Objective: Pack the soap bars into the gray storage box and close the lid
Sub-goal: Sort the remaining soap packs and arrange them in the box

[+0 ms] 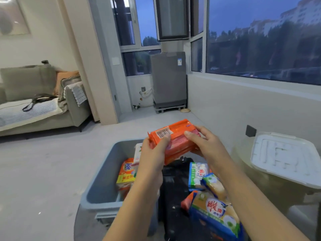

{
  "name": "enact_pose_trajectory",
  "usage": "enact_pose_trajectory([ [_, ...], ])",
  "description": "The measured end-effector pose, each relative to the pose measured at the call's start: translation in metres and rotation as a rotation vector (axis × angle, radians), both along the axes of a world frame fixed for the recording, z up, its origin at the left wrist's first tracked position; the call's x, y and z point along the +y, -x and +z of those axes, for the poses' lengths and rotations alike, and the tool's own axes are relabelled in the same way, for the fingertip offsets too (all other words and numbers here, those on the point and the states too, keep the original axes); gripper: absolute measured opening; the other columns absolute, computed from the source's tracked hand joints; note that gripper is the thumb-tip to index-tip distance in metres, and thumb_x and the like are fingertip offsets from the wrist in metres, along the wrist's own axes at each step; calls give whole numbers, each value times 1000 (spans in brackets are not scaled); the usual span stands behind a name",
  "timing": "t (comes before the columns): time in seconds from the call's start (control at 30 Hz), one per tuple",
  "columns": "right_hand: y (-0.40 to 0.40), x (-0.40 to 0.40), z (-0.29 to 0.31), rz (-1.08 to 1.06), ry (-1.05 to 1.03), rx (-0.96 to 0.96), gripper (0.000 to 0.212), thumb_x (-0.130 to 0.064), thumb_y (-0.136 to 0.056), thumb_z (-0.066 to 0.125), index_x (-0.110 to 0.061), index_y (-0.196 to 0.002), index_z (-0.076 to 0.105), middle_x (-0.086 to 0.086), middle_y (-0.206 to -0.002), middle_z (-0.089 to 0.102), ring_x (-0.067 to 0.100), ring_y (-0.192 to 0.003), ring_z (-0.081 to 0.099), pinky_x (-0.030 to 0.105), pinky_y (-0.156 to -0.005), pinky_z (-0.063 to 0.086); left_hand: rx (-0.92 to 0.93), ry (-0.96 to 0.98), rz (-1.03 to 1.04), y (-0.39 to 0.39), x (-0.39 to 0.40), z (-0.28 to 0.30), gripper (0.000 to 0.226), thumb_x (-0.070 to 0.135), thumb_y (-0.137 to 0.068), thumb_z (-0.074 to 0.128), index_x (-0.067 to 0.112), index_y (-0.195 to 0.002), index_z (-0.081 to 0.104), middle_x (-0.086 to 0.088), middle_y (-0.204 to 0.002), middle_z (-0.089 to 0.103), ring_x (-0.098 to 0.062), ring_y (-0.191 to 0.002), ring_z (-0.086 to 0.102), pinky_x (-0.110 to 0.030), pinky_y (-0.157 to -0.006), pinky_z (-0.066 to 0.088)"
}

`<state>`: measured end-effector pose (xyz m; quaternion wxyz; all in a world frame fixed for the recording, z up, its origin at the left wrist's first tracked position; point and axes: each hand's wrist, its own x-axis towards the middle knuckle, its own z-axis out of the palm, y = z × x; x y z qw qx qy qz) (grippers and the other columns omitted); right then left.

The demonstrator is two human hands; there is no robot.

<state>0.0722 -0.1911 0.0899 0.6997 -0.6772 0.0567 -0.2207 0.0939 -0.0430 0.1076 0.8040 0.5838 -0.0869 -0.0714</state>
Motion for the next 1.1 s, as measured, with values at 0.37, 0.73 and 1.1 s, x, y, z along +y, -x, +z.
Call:
enact_pose_trajectory([
  [0.37, -68, 88, 15, 543, -57, 239, 59, -34, -57, 80, -20, -111, 62, 10, -102, 71, 26, -89, 70, 35, -66, 57, -71, -229, 167, -23, 116, -10, 39, 35, -83, 66, 19, -116, 53, -4, -108, 66, -17, -89, 68, -27, -68, 58],
  [0.73, -120, 118, 13, 801, 334, 475, 58, -23, -51, 84, -31, -105, 64, 4, -94, 73, 23, -86, 72, 35, -66, 58, -103, -730, 251, -39, 171, -47, 30, 56, -76, 60, 41, -102, 61, 8, -123, 53, -16, -121, 48, -45, -105, 40],
  [1.1, -112, 156, -3, 828, 503, 575, 41, -10, -76, 72, -28, -108, 55, 8, -108, 64, 25, -96, 66, 37, -73, 59, 31, -445, 26, -48, 185, -69, 41, 30, -88, 61, 41, -126, 50, 8, -126, 60, -12, -102, 65, -37, -85, 57],
])
